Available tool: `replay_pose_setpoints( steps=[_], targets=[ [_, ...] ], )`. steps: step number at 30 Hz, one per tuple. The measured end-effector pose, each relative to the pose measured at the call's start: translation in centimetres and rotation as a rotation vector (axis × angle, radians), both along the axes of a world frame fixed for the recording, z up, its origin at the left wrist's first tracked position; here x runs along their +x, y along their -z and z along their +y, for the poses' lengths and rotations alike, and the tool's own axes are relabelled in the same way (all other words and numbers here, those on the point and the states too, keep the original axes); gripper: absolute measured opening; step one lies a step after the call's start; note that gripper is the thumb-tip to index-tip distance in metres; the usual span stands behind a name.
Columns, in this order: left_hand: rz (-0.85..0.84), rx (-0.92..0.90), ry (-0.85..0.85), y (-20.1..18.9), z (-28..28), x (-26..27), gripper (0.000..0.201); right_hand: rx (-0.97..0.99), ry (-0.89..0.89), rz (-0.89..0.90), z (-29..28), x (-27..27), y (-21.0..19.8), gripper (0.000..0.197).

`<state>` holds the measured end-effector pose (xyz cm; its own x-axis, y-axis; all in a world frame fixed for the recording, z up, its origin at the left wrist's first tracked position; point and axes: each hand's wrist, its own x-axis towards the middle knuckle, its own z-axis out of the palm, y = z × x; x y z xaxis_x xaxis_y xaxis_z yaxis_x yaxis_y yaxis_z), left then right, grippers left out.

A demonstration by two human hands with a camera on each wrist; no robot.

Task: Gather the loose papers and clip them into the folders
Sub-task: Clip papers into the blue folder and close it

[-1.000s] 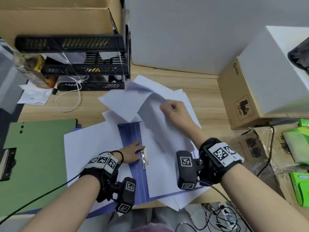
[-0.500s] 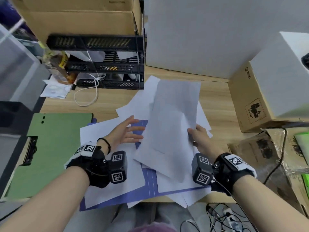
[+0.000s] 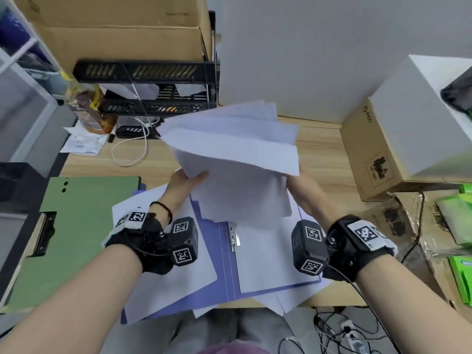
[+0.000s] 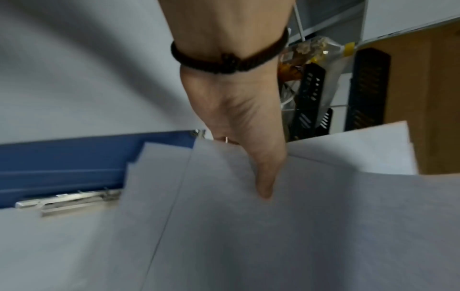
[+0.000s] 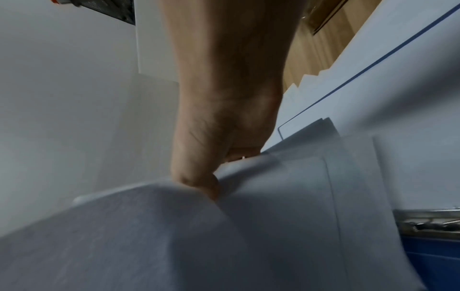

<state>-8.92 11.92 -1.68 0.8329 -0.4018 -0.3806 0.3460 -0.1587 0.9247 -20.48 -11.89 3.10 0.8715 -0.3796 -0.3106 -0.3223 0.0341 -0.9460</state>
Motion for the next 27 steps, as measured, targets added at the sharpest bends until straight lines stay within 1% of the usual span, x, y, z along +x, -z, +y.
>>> replay_pose_setpoints(
  steps=[2, 4, 6, 8, 11, 14, 16, 18, 21, 23, 25, 27],
  targets=[
    [-0.055, -0.074, -0.043, -1.7, -0.9, 0.3, 0.034, 0.028, 0.048, -0.06, -0.2, 0.4, -0.9, 0.027],
    [-0.107, -0.127, -0.022, -2.9, -1.7, 0.5, 0.025, 0.052, 0.103, -0.113, -0.3, 0.5, -1.5, 0.029],
    [-0.135, -0.132, 0.007, -3.5, -2.1, 0.3, 0.02, 0.051, 0.155, -0.119, -0.3, 0.1, -1.6, 0.029],
    [-0.154, -0.081, 0.023, -3.0, -2.2, -0.1, 0.026, 0.021, 0.133, -0.095, -0.1, -0.8, -0.9, 0.034],
    [-0.112, 0.051, 0.09, -1.1, -1.4, -1.2, 0.037, -0.006, 0.116, 0.013, 0.4, -2.3, 1.2, 0.045],
    [-0.076, 0.087, 0.13, 0.0, -1.1, -2.5, 0.042, -0.024, 0.095, 0.089, 1.0, -3.1, 2.1, 0.045],
    [-0.071, 0.075, 0.096, -0.2, -1.5, -2.7, 0.037, -0.046, 0.07, 0.08, 1.5, -2.9, 1.7, 0.044],
    [-0.095, 0.046, 0.055, -1.1, -2.0, -2.4, 0.034, -0.057, 0.077, 0.026, 1.9, -2.3, 0.5, 0.04],
    [-0.137, -0.045, -0.018, -3.5, -2.6, -1.5, 0.026, -0.036, 0.162, -0.098, 1.8, -1.0, -1.6, 0.031],
    [-0.161, -0.111, -0.018, -4.8, -2.4, -1.2, 0.024, -0.026, 0.214, -0.15, 1.3, -0.5, -2.4, 0.033],
    [-0.182, -0.108, 0.01, -4.8, -1.9, -1.3, 0.028, -0.025, 0.238, -0.14, 1.2, -0.6, -2.1, 0.039],
    [-0.177, -0.04, 0.028, -3.6, -1.1, -1.8, 0.036, -0.037, 0.241, -0.051, 1.6, -1.5, -1.0, 0.042]
  ],
)
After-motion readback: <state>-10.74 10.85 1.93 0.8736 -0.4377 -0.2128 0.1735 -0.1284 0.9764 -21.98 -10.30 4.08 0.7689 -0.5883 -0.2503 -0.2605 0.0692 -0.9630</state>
